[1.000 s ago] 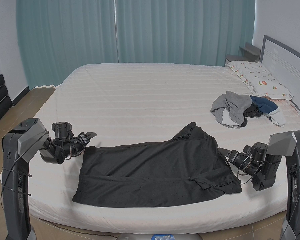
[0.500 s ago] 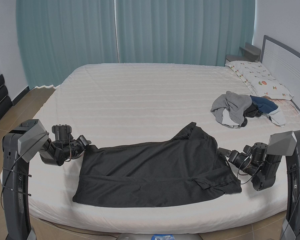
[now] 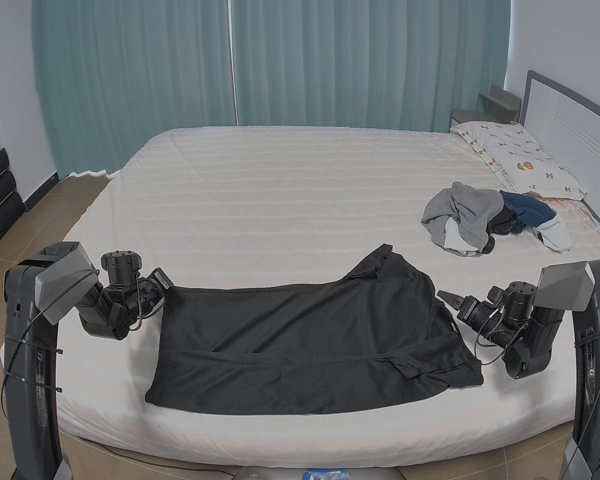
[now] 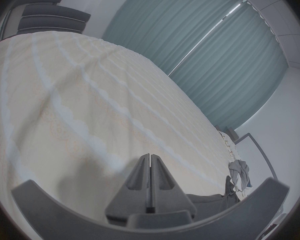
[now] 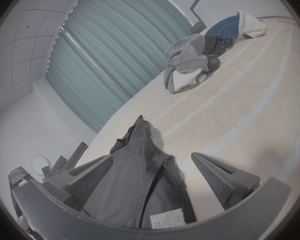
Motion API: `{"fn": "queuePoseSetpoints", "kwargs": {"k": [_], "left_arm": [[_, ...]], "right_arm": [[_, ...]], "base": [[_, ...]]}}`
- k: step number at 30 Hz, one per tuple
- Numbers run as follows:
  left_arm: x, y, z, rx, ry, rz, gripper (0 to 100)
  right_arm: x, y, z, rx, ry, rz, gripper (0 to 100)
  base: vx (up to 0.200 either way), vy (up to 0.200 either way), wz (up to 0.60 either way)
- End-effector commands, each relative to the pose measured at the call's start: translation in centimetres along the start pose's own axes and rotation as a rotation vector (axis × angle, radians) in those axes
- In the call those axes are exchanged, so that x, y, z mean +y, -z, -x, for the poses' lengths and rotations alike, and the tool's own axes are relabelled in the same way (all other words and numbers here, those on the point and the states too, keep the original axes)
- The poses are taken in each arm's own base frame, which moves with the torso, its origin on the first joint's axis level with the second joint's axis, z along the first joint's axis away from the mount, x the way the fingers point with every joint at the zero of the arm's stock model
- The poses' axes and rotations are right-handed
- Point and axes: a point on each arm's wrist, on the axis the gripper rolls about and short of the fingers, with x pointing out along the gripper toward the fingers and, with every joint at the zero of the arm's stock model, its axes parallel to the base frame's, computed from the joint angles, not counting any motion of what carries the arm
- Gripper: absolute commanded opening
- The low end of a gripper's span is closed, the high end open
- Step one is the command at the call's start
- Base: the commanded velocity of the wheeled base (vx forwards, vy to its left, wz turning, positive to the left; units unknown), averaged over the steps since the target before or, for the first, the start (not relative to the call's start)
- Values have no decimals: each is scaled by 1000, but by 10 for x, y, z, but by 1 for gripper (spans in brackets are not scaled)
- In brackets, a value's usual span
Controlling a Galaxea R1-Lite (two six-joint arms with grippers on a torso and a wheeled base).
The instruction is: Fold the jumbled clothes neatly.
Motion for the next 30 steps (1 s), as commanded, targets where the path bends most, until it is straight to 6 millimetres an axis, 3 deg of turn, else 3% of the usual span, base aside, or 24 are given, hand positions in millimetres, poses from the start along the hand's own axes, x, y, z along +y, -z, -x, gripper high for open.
{"fn": "queuePoseSetpoints", "kwargs": {"k": [1, 5, 12, 16, 21, 30], "left_arm": [[2, 3, 5, 2, -12, 4, 0], [2, 3, 5, 1, -15, 7, 0], [-3, -1, 9, -5, -8, 70, 0], [-3, -3, 10, -8, -9, 99, 0], [-3, -3, 10, -5, -12, 101, 0], [-2, 0, 10, 0, -14, 99, 0]], "right_arm": [[6, -9, -3, -23, -17, 11, 100], [17, -14, -11, -30, -11, 20, 100], [49, -51, -35, -13, -7, 74, 100], [68, -70, -66, 46, 1, 97, 100], [65, -70, -92, 98, 26, 129, 100], [48, -47, -132, 148, 44, 147, 100]], "base": [[0, 0, 0], [0, 0, 0], [0, 0, 0], [0, 0, 0], [0, 0, 0], [0, 0, 0]]}}
